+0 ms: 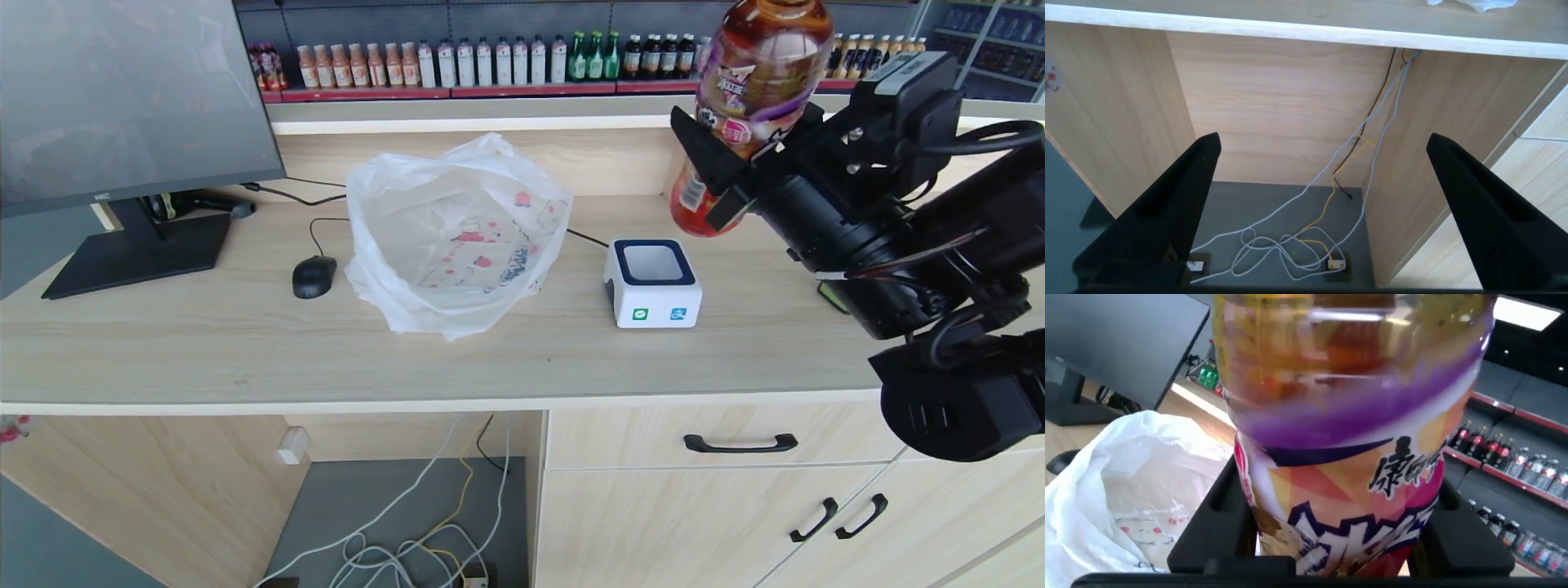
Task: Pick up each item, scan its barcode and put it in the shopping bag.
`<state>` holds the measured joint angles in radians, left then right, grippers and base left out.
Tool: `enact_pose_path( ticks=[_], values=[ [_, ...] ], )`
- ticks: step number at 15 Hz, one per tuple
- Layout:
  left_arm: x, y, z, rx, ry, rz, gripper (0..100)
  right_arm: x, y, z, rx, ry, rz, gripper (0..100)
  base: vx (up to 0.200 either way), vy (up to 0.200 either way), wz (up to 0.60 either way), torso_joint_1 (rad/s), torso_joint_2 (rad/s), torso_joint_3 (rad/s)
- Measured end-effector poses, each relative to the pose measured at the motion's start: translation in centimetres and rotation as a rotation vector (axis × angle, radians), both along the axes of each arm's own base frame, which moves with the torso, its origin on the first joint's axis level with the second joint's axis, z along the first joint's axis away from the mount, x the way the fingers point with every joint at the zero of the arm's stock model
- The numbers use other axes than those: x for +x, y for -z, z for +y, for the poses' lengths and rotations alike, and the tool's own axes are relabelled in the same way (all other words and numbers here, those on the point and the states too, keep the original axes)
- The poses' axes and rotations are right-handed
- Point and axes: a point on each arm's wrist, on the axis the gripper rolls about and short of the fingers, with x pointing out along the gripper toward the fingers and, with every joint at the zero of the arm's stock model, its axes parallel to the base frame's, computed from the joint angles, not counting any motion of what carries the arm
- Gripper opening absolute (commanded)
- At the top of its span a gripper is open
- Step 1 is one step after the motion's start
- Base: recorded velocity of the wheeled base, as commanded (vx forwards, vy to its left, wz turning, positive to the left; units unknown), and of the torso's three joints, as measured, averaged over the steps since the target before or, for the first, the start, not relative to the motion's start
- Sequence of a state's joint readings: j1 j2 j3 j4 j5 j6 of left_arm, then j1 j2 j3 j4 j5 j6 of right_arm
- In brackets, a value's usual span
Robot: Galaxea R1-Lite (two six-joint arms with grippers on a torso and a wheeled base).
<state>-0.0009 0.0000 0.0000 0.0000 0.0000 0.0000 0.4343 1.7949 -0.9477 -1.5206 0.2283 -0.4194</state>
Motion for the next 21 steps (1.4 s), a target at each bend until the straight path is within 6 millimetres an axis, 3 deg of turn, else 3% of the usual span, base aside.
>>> enact_pose_path(
  ticks=[4, 8, 15, 21],
  values=[
    [0.0, 0.0, 0.0, 0.002, 0.001, 0.000, 100, -0.9, -0.1, -1.1, 0.087, -0.030, 0.034, 0, 0.000, 0.000, 0.00, 0.000, 0.00, 0.000],
    [0.0, 0.0, 0.0, 0.002, 0.000, 0.000, 100, -0.8, 1.4, -2.6, 0.248, 0.055, 0.179, 0, 0.000, 0.000, 0.00, 0.000, 0.00, 0.000],
    [0.0, 0.0, 0.0, 0.002, -0.001, 0.000, 100, -0.2, 1.1, -2.5, 0.328, 0.043, 0.200, 0, 0.000, 0.000, 0.00, 0.000, 0.00, 0.000],
    [0.0, 0.0, 0.0, -0.001, 0.001, 0.001, 100, 0.1, 0.5, -2.8, 0.381, 0.052, 0.196, 0, 0.000, 0.200, 0.00, 0.006, 0.00, 0.002]
  ],
)
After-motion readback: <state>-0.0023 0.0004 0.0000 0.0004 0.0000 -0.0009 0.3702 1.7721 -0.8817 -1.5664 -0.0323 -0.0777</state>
